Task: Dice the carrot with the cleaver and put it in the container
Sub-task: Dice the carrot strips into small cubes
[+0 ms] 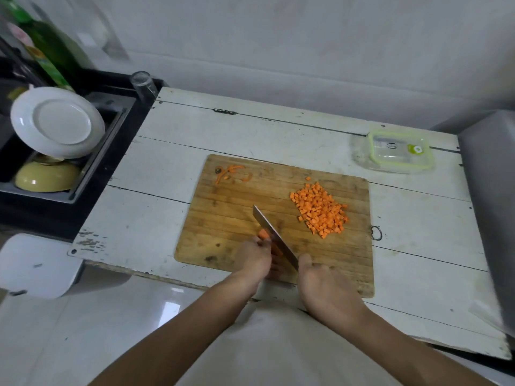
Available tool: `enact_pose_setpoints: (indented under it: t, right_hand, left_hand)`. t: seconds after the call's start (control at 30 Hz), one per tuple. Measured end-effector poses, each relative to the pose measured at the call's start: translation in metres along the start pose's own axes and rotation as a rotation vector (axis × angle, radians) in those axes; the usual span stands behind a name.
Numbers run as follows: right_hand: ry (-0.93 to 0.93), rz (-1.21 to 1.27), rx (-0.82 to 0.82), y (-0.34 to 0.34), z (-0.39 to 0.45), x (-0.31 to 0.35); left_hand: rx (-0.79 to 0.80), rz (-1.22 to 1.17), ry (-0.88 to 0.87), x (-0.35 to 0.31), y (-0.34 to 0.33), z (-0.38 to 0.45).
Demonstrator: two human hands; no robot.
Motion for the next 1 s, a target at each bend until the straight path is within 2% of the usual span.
enact_pose_setpoints:
  t: [0.27,0.47,0.63,0.73,1.0]
  right_hand:
    - [0.031,-0.015,0.028,0.004,-0.007,-0.003]
    - [0.028,-0.034,0.045,0.004,-0.004,0.002]
    - [0.07,-0.082,-0.039,0.008,-0.004,0.005]
    - [0.048,-0.004,0.081,0.005,-0.005,0.005]
    - [0.024,0.084,0.07,0.0,0.0,-0.002]
  left_hand:
    - [0.033,-0.1,0.083,-0.006,0.002,0.001]
    - [0.01,-0.076,0.127,-0.008,-0.001,0.004]
    - [0.007,-0.081,0.129,-0.006,-0.001,0.008]
    - [0.025,-0.081,0.132,-0.007,-0.001,0.008]
    - [0.027,-0.088,0.117,-0.008,0.001,0.004]
Point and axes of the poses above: each hand's wrist, its own z-axis towards the middle knuckle, its own y-axis out of the back of the hand, x = y × z, the point moved 1 cm from there along z, towards the middle knuckle, and after that the axes turned 8 degrees about z, right-handed, at the moved point
